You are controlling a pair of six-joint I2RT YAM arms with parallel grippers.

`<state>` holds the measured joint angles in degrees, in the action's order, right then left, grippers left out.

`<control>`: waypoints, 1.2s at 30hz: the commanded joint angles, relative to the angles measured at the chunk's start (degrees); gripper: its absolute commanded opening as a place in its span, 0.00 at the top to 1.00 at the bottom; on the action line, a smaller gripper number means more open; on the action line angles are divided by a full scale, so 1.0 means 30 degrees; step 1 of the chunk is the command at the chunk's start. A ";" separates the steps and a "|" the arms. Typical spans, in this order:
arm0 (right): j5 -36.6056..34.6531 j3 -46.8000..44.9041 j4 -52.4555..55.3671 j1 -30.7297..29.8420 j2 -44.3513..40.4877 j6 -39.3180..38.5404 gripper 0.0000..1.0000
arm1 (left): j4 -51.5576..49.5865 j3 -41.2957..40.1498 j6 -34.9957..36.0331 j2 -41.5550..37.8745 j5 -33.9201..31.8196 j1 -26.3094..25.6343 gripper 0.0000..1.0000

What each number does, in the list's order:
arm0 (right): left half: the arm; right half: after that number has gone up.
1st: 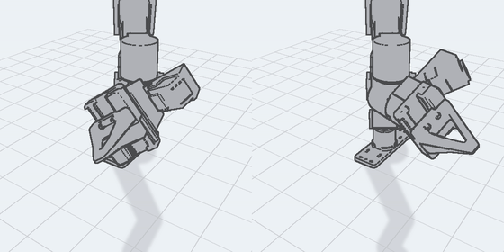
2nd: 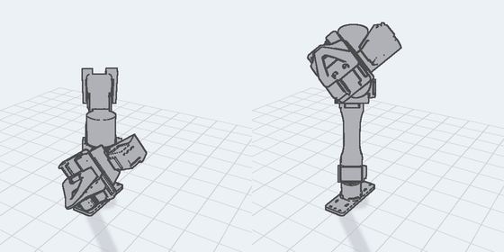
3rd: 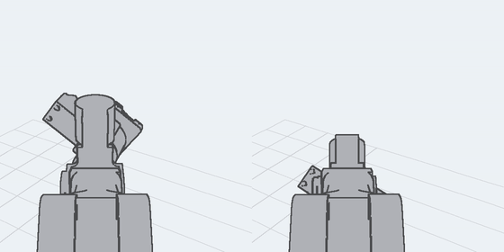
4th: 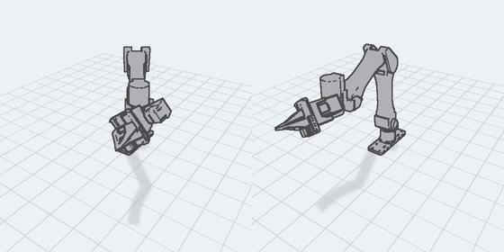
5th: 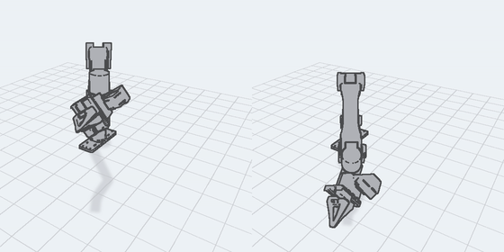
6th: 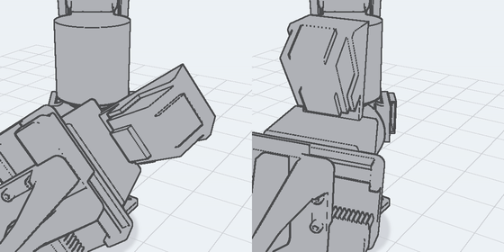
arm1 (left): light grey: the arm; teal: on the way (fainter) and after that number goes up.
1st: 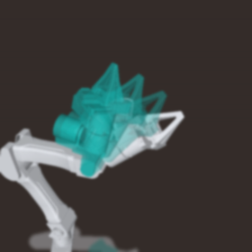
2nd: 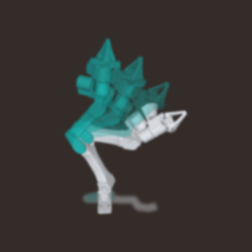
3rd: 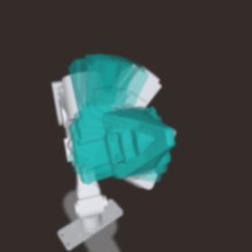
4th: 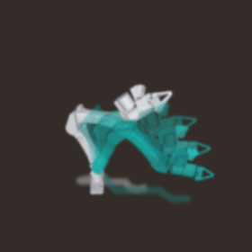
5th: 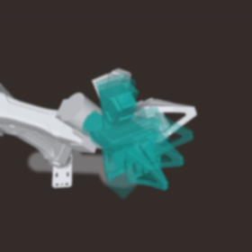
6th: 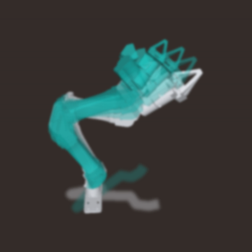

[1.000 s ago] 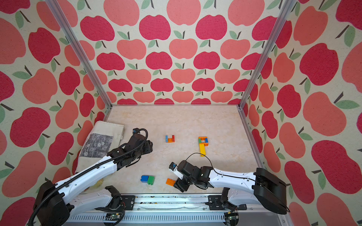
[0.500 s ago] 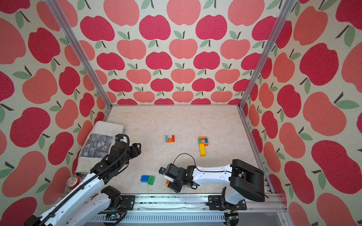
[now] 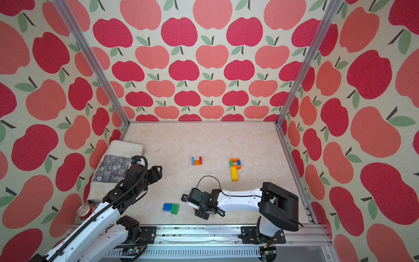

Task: Assemble the letter p with lego
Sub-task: Pick up the lego brick from the center of the board, then assemble the lego brick with the lego brick.

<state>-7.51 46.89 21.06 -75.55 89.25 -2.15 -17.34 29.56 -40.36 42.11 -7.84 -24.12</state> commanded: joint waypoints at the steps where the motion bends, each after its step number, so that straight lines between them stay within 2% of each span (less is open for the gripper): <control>1: 0.0846 0.1107 0.0707 0.0993 -0.1217 -0.3980 0.79 | -0.0573 -0.0157 0.0423 -0.0408 0.0618 0.0353 0.30; 3: 0.2051 0.1523 0.0932 0.1804 -0.1846 -0.6392 0.79 | -0.0660 -0.0157 0.0560 -0.0526 0.0984 0.0550 0.29; 5: 0.4337 0.2339 0.1369 0.3445 -0.2144 -0.8558 0.78 | -0.0802 -0.0156 0.0733 -0.0588 0.1430 0.0762 0.30; 8: 0.6580 0.4689 0.2737 0.5474 -0.1291 -1.0494 0.78 | -0.0920 -0.0214 0.0906 -0.0669 0.2016 0.1061 0.30; 17: 0.7734 1.2345 0.7439 0.9921 0.4546 -1.5717 0.80 | -0.1098 -0.0362 0.1660 -0.0913 0.4089 0.1545 0.29; 25: 0.7567 1.7623 0.9684 1.1241 0.8713 -1.8079 0.80 | -0.0973 -0.0596 0.2224 -0.0396 0.4982 0.1608 0.29; 36: 0.8194 2.0461 1.0198 1.1767 1.1595 -1.8879 0.80 | -0.0321 -0.0334 0.2412 0.1120 0.5445 0.1653 0.29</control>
<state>14.59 106.19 49.17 -40.64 122.74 -56.88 -18.59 28.34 -34.52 44.77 7.27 -19.51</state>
